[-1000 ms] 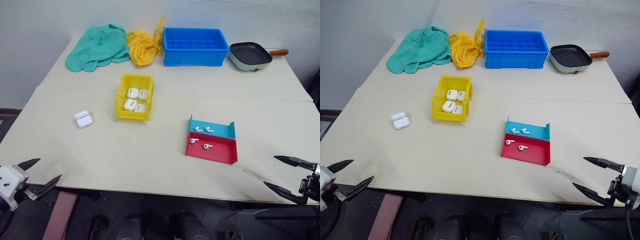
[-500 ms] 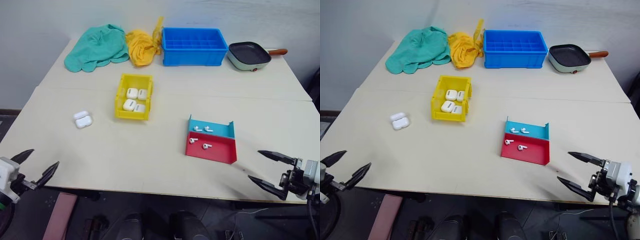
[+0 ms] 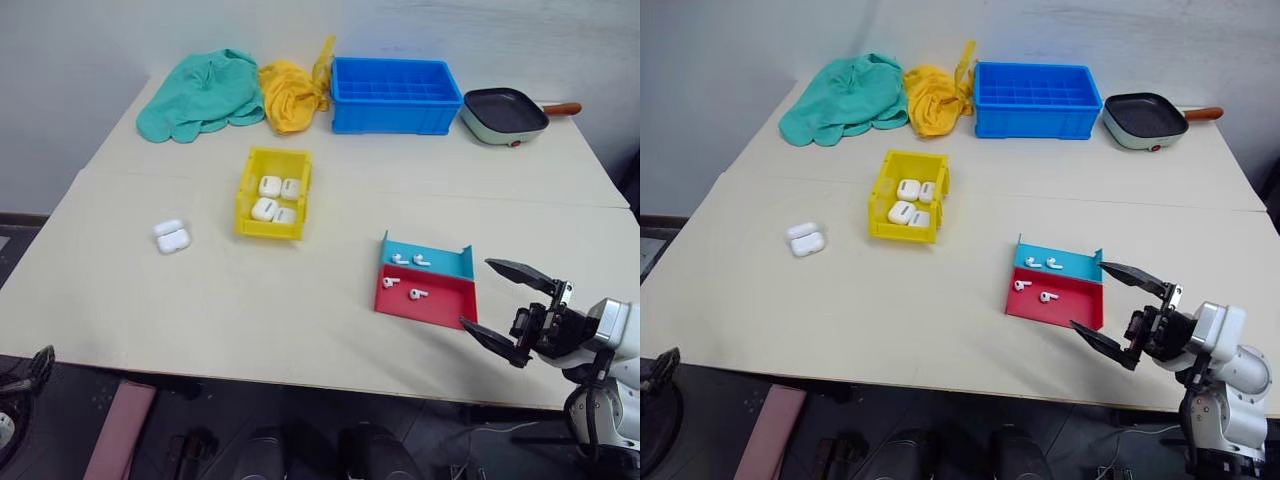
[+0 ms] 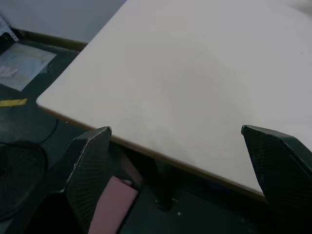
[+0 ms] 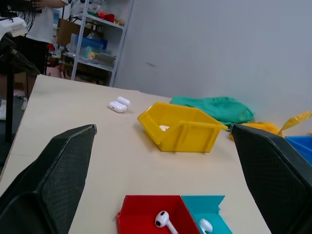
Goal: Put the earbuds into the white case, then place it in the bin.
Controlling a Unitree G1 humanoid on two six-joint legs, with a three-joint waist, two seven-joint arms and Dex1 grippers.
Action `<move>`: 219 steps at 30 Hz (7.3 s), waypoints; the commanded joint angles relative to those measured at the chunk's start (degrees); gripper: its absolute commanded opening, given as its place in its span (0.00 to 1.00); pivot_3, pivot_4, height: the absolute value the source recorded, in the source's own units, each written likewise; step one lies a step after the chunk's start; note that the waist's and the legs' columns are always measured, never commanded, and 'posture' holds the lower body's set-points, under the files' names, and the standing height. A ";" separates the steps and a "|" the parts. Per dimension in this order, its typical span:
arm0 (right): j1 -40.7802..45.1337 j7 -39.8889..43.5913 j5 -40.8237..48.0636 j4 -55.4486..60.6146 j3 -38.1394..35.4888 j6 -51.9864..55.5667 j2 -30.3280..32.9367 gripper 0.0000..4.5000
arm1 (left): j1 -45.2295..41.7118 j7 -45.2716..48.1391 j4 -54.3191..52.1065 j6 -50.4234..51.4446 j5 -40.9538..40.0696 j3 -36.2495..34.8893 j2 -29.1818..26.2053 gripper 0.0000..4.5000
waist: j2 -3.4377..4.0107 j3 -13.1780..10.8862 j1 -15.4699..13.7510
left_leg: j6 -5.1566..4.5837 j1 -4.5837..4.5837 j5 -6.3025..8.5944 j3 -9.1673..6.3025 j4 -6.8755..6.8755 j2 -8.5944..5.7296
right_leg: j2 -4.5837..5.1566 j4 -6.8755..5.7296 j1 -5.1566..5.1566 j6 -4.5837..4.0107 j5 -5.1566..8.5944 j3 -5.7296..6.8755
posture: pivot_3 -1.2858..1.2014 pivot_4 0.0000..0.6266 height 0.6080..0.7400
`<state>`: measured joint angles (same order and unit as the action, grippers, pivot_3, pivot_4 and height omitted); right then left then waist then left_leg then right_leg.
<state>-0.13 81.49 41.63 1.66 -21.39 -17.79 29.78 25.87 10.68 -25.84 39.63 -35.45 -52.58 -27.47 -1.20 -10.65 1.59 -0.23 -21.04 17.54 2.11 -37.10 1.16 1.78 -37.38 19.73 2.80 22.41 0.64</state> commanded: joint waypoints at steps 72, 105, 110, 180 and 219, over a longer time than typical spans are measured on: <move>-7.68 1.61 2.62 -1.00 -0.83 -8.00 -1.92 1.00 | -69.95 -36.62 36.47 21.67 27.64 22.68 17.45 0.67 | -0.06 0.01 -1.78 | 0.83 -0.14 -0.45 0.10 -0.18 0.06 | -0.19 -0.95 0.60 0.34 -0.18 0.01 | 0.52 0.24 1.00; -33.02 -15.36 -14.38 14.67 -22.93 27.62 23.03 1.00 | -44.22 52.29 4.69 -23.11 -7.38 52.86 13.46 0.63 | 0.21 0.15 -1.88 | 0.31 -0.03 -0.30 0.28 -0.11 -0.02 | -0.34 0.40 -0.23 0.25 -0.13 -0.36 | 0.52 0.24 1.00; -25.52 -15.17 -10.74 17.68 -20.34 32.71 26.69 1.00 | -43.35 59.35 9.99 -29.79 -6.43 55.67 15.49 0.63 | 0.22 0.14 -0.78 | 0.29 -0.09 -0.32 0.41 -0.09 -0.01 | -0.36 0.31 -0.24 0.26 -0.13 -0.53 | 0.52 0.24 1.00; 37.49 -17.54 -40.01 10.20 46.57 59.54 24.39 0.30 | -30.64 54.44 12.80 -42.70 1.25 57.39 10.86 0.63 | 0.21 0.09 0.10 | 0.18 -0.55 -0.29 0.22 -0.19 -0.03 | -0.24 -0.36 0.73 0.42 -0.15 -0.66 | 0.52 0.24 1.00; 23.11 -16.48 -4.28 19.87 4.69 44.36 11.95 0.10 | -39.22 58.09 16.41 -40.06 -3.18 59.25 14.76 0.63 | 0.17 0.07 0.00 | 0.22 -0.60 -0.32 0.18 -0.21 -0.03 | -0.30 -0.34 0.68 0.43 -0.15 -0.59 | 0.52 0.24 1.00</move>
<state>22.92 67.59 29.77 17.56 -11.17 25.84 43.53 -12.80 67.57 -9.60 -0.01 -37.08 6.21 -13.28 -1.03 -10.58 1.58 -0.01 -21.64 17.21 2.29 -37.32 1.14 1.47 -37.74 20.40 3.24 22.26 0.06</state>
